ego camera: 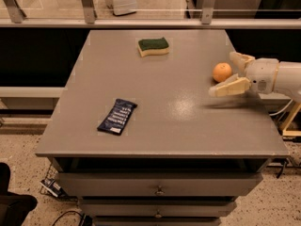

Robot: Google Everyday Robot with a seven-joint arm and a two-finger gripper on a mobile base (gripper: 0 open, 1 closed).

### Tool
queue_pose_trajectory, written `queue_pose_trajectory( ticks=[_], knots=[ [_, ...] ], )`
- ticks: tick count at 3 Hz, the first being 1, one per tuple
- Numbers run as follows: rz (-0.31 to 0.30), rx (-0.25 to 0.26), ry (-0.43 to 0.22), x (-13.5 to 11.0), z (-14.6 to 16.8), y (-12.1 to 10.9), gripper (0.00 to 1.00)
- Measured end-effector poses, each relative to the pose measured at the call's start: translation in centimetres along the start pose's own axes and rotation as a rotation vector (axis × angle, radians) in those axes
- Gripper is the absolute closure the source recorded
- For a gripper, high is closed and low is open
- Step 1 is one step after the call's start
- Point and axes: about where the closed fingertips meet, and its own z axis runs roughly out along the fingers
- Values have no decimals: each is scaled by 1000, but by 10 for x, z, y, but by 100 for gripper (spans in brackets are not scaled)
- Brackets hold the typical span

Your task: Pick orange

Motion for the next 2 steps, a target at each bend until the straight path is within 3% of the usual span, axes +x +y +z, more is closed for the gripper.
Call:
queue_pose_trajectory(
  ticks=[1,2],
  knots=[
    [24,-14,-20,8,13,-1,0],
    [23,-3,-46,13,21,0,18]
  ],
)
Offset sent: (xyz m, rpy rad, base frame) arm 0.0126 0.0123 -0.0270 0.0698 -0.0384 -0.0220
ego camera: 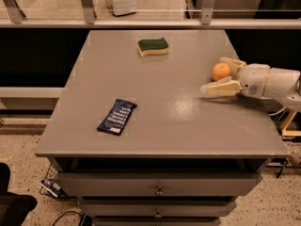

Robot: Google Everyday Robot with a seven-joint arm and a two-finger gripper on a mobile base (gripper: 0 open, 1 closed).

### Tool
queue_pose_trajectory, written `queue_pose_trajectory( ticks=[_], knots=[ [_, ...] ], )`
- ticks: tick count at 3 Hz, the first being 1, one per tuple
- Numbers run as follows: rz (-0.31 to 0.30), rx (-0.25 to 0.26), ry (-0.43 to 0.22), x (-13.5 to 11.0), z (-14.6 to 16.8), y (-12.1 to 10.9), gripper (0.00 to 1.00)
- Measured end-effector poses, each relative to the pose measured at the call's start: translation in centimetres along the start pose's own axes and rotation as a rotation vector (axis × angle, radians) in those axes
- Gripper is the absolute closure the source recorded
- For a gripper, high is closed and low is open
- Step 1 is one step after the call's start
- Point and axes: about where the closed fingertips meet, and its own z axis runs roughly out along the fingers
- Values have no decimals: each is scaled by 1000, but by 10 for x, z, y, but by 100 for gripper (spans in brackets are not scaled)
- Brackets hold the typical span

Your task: Pick orange

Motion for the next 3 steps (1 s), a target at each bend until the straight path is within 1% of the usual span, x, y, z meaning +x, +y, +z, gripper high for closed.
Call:
queue_pose_trajectory(
  ticks=[3],
  knots=[
    [-2,-14,-2,-2,8,4,88]
  ],
)
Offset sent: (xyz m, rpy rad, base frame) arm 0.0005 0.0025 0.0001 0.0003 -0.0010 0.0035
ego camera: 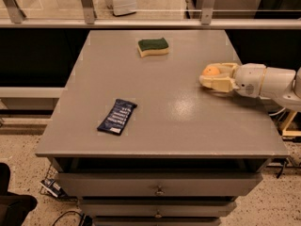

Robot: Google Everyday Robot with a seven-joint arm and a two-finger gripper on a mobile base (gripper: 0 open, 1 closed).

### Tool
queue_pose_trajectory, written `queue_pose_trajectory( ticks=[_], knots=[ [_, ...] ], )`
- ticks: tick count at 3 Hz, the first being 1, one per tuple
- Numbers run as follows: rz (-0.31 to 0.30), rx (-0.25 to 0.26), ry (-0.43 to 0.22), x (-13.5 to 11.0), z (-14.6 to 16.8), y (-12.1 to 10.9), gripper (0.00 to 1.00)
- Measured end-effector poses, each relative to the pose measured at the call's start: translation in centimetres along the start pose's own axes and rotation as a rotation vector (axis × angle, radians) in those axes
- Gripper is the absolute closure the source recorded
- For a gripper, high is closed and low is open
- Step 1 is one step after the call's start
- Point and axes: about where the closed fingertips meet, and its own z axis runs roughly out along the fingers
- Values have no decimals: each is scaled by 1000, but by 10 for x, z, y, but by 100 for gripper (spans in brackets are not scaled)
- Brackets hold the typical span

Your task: Pick orange

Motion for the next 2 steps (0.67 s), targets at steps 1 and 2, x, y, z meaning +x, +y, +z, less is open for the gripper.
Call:
queue_pose_trajectory(
  ticks=[1,2],
  knots=[
    [0,-4,-1,0,2,1,100],
    [0,-5,-1,0,3,1,100]
  ],
)
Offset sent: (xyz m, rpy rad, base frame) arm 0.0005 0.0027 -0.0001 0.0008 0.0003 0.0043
